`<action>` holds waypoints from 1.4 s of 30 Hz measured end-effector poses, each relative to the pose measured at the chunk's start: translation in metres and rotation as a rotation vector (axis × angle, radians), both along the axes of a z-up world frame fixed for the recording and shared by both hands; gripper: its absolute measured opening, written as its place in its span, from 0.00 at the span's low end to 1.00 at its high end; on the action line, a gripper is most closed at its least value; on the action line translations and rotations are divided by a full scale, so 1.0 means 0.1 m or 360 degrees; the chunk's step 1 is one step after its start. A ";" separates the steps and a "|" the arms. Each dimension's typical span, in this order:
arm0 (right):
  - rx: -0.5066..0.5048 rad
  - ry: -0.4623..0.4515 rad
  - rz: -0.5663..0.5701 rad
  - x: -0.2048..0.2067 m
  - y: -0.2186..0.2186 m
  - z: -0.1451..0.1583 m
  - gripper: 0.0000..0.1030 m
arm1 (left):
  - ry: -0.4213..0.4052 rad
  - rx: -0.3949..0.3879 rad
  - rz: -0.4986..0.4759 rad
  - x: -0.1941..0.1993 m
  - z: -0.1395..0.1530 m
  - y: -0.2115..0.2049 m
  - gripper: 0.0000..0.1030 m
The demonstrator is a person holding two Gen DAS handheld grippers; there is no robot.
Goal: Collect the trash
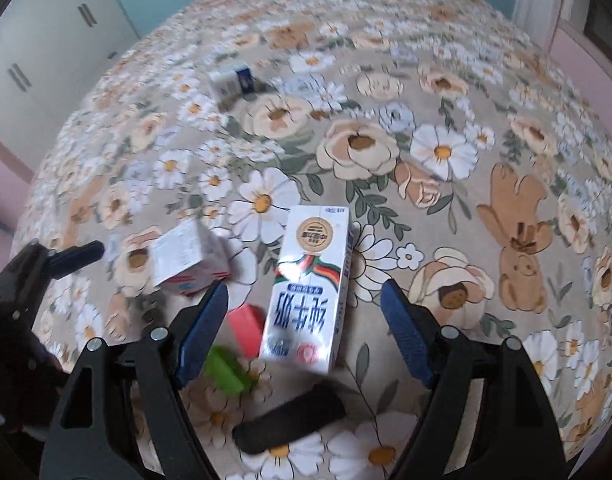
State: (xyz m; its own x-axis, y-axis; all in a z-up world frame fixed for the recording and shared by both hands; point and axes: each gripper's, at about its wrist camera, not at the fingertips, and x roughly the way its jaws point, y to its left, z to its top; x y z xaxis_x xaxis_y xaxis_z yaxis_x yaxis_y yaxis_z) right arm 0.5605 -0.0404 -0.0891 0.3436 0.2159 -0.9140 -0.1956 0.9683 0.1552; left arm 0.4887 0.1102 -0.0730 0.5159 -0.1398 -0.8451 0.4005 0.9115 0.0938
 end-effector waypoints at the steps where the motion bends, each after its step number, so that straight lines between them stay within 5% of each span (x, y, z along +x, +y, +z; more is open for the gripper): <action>1: -0.0001 0.0018 -0.0014 0.06 0.01 -0.07 0.76 | -0.0007 0.0010 -0.0017 0.05 -0.04 0.00 0.89; 11: -0.0068 0.0132 -0.0080 0.40 0.14 -0.58 0.75 | -0.0026 -0.0025 -0.0109 0.39 -0.35 -0.04 0.89; 13: -0.0086 0.0135 -0.0083 0.44 0.15 -0.65 0.66 | -0.0033 -0.0045 -0.0083 0.44 -0.41 -0.04 0.88; 15: -0.0110 0.0134 -0.0086 0.47 0.14 -0.69 0.57 | -0.0023 -0.0067 -0.0055 0.49 -0.47 -0.03 0.75; 17: -0.0122 0.0112 -0.0063 0.50 0.14 -0.71 0.51 | 0.0048 -0.0086 -0.0006 0.56 -0.56 -0.01 0.47; 23: -0.0099 0.0071 -0.0031 0.49 0.11 -0.70 0.48 | 0.0079 -0.0179 0.0127 0.55 -0.60 0.10 0.43; 30: -0.0088 0.0030 -0.0013 0.35 0.06 -0.50 0.48 | 0.0059 -0.0213 0.0265 0.46 -0.36 0.20 0.43; 42: -0.0059 -0.0192 0.0022 -0.12 -0.11 0.49 0.48 | -0.0084 -0.0166 0.0365 0.02 0.53 0.03 0.43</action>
